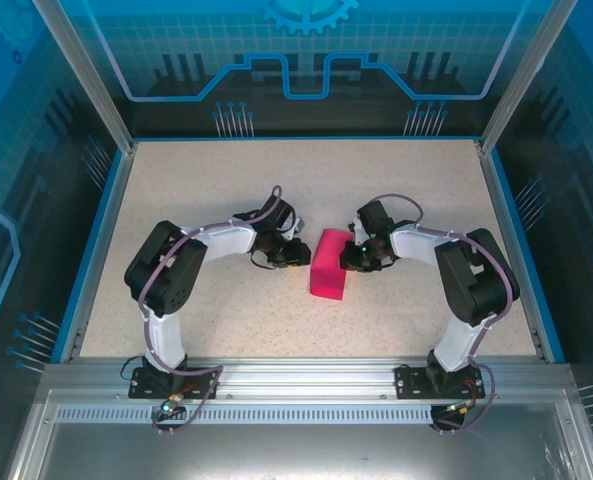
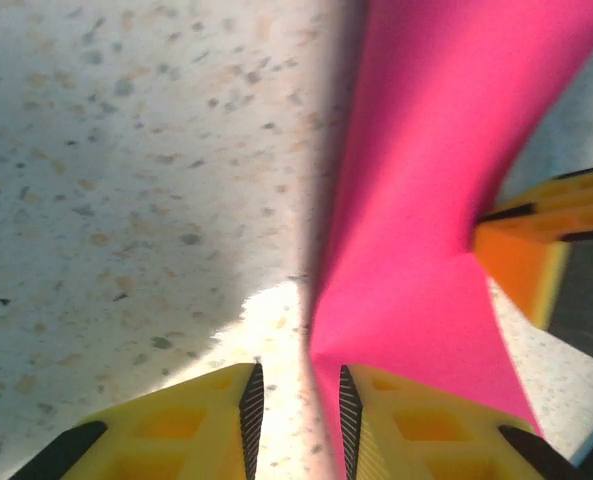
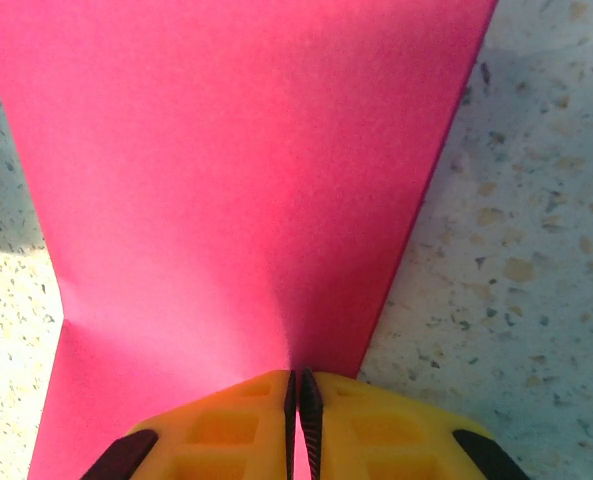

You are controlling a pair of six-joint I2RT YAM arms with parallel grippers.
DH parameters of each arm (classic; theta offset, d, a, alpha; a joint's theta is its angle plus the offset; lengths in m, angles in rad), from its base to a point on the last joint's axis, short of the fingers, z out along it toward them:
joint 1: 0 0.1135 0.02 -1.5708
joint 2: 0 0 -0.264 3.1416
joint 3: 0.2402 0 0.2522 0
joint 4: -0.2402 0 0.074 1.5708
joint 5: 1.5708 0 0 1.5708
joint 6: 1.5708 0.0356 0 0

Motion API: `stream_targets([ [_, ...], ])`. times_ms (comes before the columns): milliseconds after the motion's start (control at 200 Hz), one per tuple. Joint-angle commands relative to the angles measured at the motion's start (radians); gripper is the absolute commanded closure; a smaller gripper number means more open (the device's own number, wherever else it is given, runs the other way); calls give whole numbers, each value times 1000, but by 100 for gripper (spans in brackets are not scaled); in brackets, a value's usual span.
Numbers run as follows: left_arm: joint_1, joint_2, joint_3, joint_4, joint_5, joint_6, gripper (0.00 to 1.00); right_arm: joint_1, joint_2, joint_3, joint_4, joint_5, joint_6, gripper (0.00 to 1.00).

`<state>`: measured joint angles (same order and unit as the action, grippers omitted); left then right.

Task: Fold a paper plane with a square sheet of paper (fold left side to right side)

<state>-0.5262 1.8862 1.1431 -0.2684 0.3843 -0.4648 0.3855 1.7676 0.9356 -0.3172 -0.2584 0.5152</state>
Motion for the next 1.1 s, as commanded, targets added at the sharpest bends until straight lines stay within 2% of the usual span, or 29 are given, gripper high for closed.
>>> stream_targets([
  [0, -27, -35, -5, 68, 80, -6, 71, 14, 36, -25, -86, 36, -6, 85],
  [120, -65, 24, 47, 105, 123, -26, 70, 13, 36, -24, -86, 31, -7, 85],
  [390, -88, 134, 94, 107, 100, -46, 70, 13, 27, -27, -72, 14, -7, 85],
  [620, -94, 146, 71, 81, 78, -41, 70, 9, -10, -20, -42, -26, -19, 84],
  [885, -106, 159, 50, 63, 48, -41, 70, -60, -78, 31, -5, -123, -37, 84],
  [1095, -108, 159, 51, 57, 40, -37, 71, -63, 3, 86, 49, -177, -14, 84],
])
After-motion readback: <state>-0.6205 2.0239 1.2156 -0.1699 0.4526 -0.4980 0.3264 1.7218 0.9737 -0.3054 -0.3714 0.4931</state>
